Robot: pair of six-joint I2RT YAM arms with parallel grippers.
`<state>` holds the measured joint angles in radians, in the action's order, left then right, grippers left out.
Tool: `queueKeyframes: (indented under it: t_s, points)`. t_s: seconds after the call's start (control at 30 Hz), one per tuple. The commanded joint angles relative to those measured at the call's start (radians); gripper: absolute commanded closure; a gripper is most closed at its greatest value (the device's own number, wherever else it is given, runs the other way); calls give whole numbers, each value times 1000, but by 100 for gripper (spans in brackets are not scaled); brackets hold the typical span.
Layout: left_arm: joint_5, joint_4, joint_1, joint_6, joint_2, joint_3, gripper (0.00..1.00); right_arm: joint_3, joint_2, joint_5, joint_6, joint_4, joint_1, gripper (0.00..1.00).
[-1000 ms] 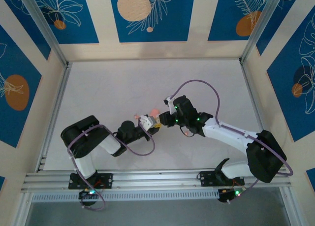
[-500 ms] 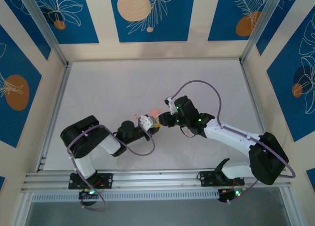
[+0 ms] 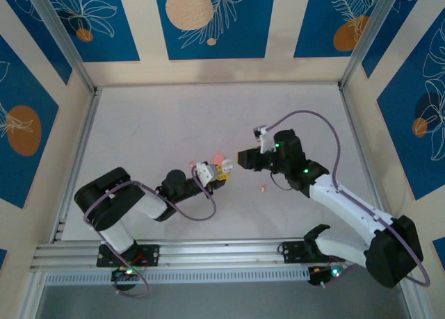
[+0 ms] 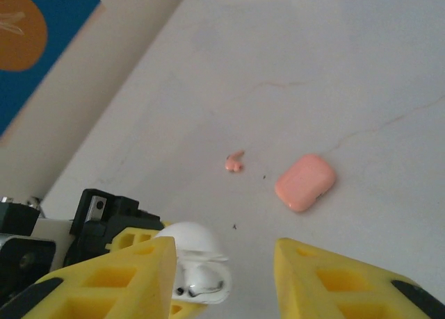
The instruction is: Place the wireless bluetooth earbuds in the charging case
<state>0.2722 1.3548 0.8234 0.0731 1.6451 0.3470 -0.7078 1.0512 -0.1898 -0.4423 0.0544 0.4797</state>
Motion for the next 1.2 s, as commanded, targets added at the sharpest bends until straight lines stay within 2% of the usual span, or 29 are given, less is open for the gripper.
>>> queueKeyframes:
  t_s: [0.0,0.07,0.27,0.4,0.6,0.77,1.03,1.17]
  points:
    - [91,52,14,-15,-57,-14,85,19,-24,-253,2,-18,-67,56]
    - [108,52,13,-25,-85,-20,85,13,-24,-354,22,-11,-100,55]
    - [124,34,13,-44,-162,-36,84,2,-22,-520,22,-58,-147,47]
    - [167,-21,13,-64,-209,-20,84,-5,0,-573,17,-91,-146,40]
    - [173,-53,14,-64,-260,-18,84,-55,61,-681,38,-99,-129,39]
    - [188,-98,13,-52,-287,-3,84,-97,106,-713,64,-87,-79,38]
    - [163,-52,13,-71,-295,-18,84,-167,176,-762,94,-44,-11,39]
    - [157,-95,14,-63,-323,-18,84,-164,178,-777,101,-31,0,43]
